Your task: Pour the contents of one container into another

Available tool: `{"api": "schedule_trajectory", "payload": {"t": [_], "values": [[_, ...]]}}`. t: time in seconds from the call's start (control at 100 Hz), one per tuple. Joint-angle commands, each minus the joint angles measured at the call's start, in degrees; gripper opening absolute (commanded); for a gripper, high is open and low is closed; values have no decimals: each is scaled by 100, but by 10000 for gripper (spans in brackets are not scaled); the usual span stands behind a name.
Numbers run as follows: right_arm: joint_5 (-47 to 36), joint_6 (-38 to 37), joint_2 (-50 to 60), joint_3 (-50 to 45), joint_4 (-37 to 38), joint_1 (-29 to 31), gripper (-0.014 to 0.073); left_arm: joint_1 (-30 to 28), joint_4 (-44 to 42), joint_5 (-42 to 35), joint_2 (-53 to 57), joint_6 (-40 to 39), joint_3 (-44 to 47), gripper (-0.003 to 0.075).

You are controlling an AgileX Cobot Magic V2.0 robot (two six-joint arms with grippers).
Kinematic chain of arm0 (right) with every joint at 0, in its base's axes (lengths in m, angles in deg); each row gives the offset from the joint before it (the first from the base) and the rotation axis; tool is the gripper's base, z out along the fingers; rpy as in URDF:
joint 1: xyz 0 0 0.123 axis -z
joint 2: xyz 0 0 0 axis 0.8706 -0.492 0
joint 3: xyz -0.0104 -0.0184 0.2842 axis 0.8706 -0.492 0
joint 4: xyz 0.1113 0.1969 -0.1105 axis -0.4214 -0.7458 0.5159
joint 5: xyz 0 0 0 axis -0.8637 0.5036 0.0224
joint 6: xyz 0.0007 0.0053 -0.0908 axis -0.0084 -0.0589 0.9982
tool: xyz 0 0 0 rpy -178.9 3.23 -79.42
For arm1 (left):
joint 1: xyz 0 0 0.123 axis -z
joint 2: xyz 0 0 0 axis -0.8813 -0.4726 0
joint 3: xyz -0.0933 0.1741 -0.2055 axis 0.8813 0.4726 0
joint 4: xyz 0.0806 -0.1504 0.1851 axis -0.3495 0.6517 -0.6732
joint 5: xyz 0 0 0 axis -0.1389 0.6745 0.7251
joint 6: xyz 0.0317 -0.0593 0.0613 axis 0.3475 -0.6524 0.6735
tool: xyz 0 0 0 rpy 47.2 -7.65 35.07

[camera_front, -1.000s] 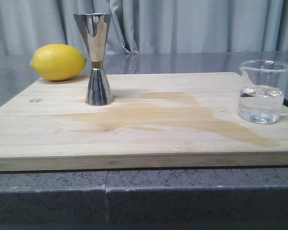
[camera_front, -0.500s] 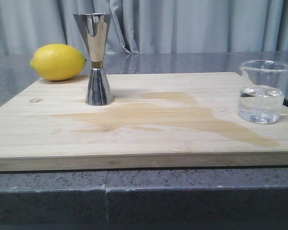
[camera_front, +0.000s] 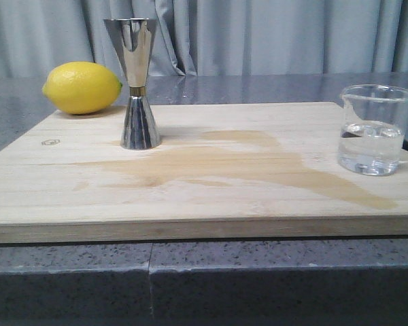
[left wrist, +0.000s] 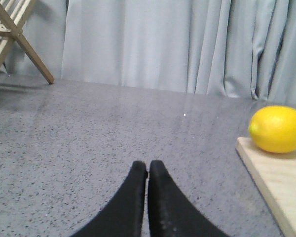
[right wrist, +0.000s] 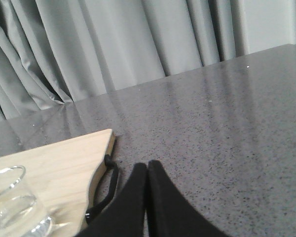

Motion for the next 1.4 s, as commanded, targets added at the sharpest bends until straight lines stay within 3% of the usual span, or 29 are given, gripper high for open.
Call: {"api": "schedule_trajectory", "payload": {"t": [0.0,0.11,0.41,0.6,0.75,0.82,0.91,1.03,1.08,1.27,1.39], "values": [[-501,58,133,-26,-433,39,-71,-8,760,-572,143,-32,13,-19],[-127,58,118,276,-480,39,-71,-8,1371,-342,143,-32,-129,-20],[1814,58,-949,1982,-417,39,-71,-8,1461,1345,-390,85,-1427,-19],[2636,80,-2107,2935,-417,39,-71,-8,1866,2859,-1503,1488,-2558,-19],[2739,566,-2745,3317,-429,39,-55,-8,2515,3342,-2437,2406,-3174,-19],[2676,710,-2908,3370,-440,39,0,-8,2958,3357,-2805,2789,-3345,-17],[2569,749,-3054,3378,-440,39,132,-8,3546,3386,-3210,3502,-3469,-4],[2391,749,-3243,3378,-440,39,350,-8,4382,3515,-3612,4703,-3494,96],[2352,749,-3304,3378,-490,39,419,-8,4672,3611,-3746,5162,-3494,176],[2299,1074,-3371,3317,-521,-121,440,-8,5630,3774,-4139,6305,-3483,529],[1961,1217,-3371,3146,-535,-497,440,-8,6314,3939,-4405,7319,-3371,567]]}}
